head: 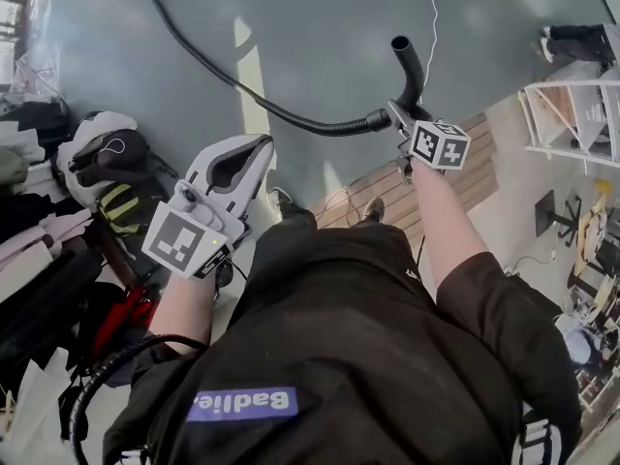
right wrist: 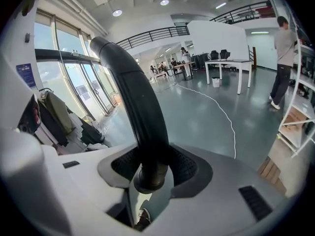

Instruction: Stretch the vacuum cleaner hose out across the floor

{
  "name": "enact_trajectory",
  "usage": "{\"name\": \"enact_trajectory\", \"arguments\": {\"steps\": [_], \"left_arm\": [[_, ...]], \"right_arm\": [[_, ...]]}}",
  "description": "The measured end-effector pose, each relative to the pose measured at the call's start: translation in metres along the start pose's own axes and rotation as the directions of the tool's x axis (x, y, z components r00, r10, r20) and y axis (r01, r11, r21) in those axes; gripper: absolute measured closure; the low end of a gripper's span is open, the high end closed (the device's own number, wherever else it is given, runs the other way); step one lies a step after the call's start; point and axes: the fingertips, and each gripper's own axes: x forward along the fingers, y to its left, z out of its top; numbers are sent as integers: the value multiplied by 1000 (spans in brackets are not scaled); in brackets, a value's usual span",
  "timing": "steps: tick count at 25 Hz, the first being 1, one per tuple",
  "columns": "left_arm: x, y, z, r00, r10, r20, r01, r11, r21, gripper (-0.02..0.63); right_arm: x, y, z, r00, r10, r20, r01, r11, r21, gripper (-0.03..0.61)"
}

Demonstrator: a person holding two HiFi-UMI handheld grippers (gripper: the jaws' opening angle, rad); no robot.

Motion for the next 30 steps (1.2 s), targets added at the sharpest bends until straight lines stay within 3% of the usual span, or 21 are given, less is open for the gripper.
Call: {"name": "enact_trajectory", "arguments": {"steps": [5,10,13,15,18,24,30], "left_arm": [[29,-29,-17,999,48,7,-48,998,43,618],[110,-73,-64,990,140,0,-139,987,84,618],[150,-107,-78,979,203,20,-204,978,37,618],[168,-131,-83,979,205,7,-205,979,-3,618],[186,-161,-87,978,206,-27,-206,978,7,618],[209,-215,-80,971,240,-14,-239,969,58,618],[175,-240,-80,970,243,-16,-241,967,82,618]], "right_arm": [[11,-28,-10,998,69,14,-67,995,-69,403],[29,-98,-50,984,179,3,-178,982,-65,403],[23,-141,-70,976,217,-33,-219,974,-57,403],[12,-154,-76,971,235,-37,-236,971,-36,403],[-4,-158,-81,957,287,-35,-288,957,-38,403],[-30,-165,-94,936,349,-44,-351,935,-51,403],[-56,-146,-104,936,349,-34,-351,934,-74,403]]}}
